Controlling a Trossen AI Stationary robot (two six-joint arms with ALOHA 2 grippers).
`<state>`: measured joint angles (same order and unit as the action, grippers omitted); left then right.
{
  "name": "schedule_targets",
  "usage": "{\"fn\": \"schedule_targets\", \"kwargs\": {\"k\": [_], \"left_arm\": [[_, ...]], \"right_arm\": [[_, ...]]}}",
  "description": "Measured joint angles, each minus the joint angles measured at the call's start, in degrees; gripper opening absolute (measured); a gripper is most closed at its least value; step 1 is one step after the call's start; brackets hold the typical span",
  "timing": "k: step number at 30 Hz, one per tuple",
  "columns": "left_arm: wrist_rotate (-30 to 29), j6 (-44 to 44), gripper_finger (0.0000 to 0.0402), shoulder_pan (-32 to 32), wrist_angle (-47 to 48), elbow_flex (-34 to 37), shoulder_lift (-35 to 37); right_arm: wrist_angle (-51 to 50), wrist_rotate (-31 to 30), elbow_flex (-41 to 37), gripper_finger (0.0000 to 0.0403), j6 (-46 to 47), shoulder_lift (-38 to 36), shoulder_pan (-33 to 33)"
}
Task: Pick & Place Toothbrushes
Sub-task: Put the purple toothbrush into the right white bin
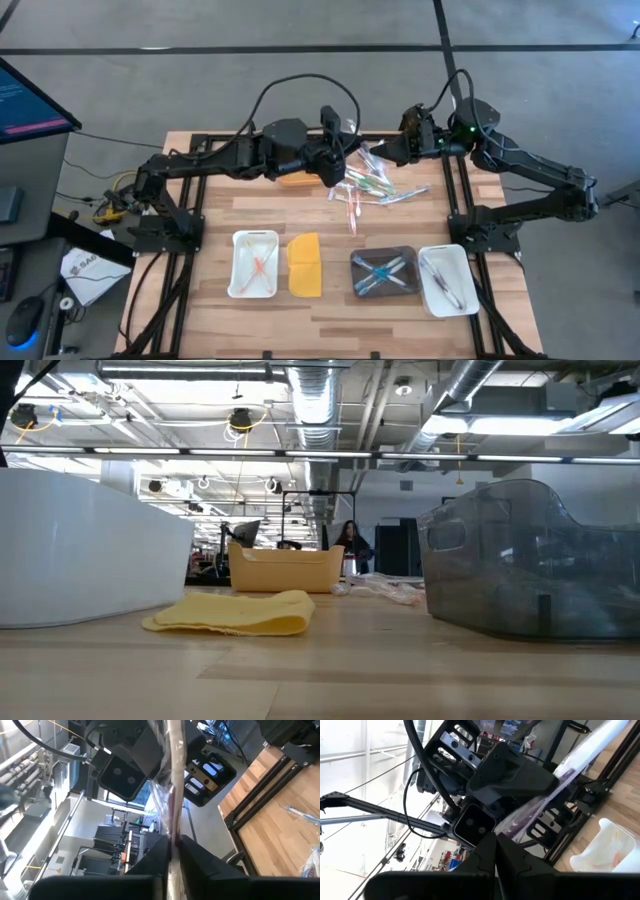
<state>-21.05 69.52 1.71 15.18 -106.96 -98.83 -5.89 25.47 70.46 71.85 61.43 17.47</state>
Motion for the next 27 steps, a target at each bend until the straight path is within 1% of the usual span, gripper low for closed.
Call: {"fn": "schedule_targets", "kwargs": {"k": [3,9,14,19,22,27], "left_arm": [[-0.02,-0.02,0.0012,0.03,0.03,0.00,0.00],[-0.04,-1.30,0.0015,-0.16,0.22,0.00,0.00],[0.01,-6.15,0.0013,-1.09,0.33,0.00,0.00],[-0.01,-10.25,0.0012,-2.78,0.26,0.00,0.00],[-0.01,-15.08,0.0012,-3.77,0.36,0.02,0.19],[1.02,-27.59,0.0012,-4.45,-0.50,-0.01,1.48]], "right_arm": [[0.17,-0.01,0.00,0.0012,-0.05,0.00,0.28],[2.51,-0.42,0.00,0.0067,-1.57,0.00,0.74],[8.35,-1.14,0.00,0.0107,-2.67,0.00,3.89],[16.04,-1.11,0.07,0.0137,-2.86,0.00,7.60],[18.73,-1.11,0.07,0.0148,-3.40,0.00,9.20],[18.63,-1.07,0.07,0.0159,-3.48,-0.02,11.08]]}}
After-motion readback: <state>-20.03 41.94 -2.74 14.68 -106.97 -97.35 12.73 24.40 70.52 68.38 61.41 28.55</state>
